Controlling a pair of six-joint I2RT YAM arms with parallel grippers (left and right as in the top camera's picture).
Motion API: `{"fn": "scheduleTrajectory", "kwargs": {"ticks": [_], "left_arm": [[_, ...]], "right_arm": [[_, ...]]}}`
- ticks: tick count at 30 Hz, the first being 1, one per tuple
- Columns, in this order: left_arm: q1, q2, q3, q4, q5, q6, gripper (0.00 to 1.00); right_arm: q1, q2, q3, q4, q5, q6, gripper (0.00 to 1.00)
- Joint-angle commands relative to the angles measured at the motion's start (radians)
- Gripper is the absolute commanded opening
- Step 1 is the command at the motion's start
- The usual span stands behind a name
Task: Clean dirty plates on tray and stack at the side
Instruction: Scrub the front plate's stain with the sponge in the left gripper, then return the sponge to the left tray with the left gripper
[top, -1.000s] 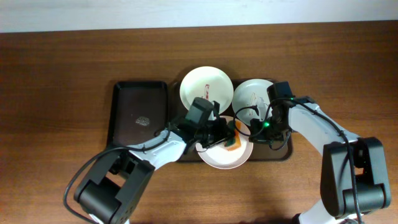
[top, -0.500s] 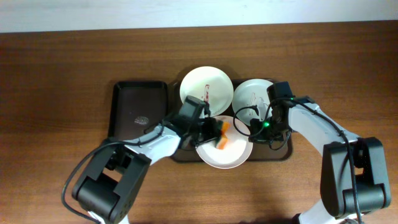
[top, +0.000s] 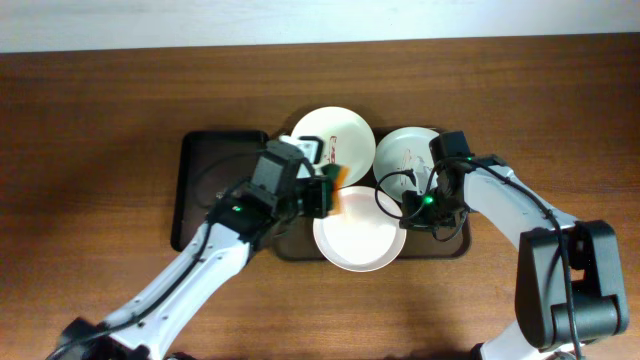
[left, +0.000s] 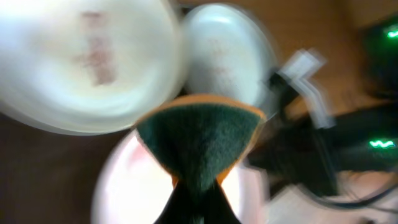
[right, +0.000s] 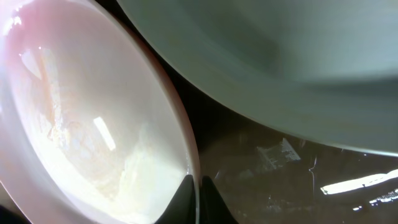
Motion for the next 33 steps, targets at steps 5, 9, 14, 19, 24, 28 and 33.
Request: {"fn": "scheduleTrajectory", "kwargs": {"ticks": [5, 9, 14, 19, 24, 28, 33], "left_arm": [[0.189, -0.017, 0.0, -0.206, -0.502, 0.081, 0.0], [0.252, 0.045, 0.0, -0.21, -0.518, 0.179, 0.0], [0.276, 0.141, 0.0, -0.206, -0.509, 0.21, 0.0], [0.276, 0.221, 0.0, -0.205, -0.5, 0.25, 0.0], [0.276, 0.267, 0.0, -0.194, -0.503, 0.299, 0.43], [0.28, 0.274, 0.0, -0.156, -0.504, 0.299, 0.58], [0.283, 0.28, 0.0, -0.108, -0.5, 0.299, 0.6]], "right_arm": [[0.007, 0.006, -0.008, 0.0, -0.002, 0.004, 0.04], [0.007, 0.006, -0.008, 0.0, -0.003, 0.004, 0.04], [0.007, 0.006, -0.008, -0.004, -0.003, 0.003, 0.04], [0.007, 0.006, -0.008, -0.005, -0.003, 0.004, 0.04], [0.007, 0.006, -0.008, -0.005, -0.003, 0.004, 0.04], [0.007, 0.006, -0.008, -0.008, -0.003, 0.004, 0.04], [0.007, 0.006, -0.008, -0.008, -0.003, 0.004, 0.04]]}}
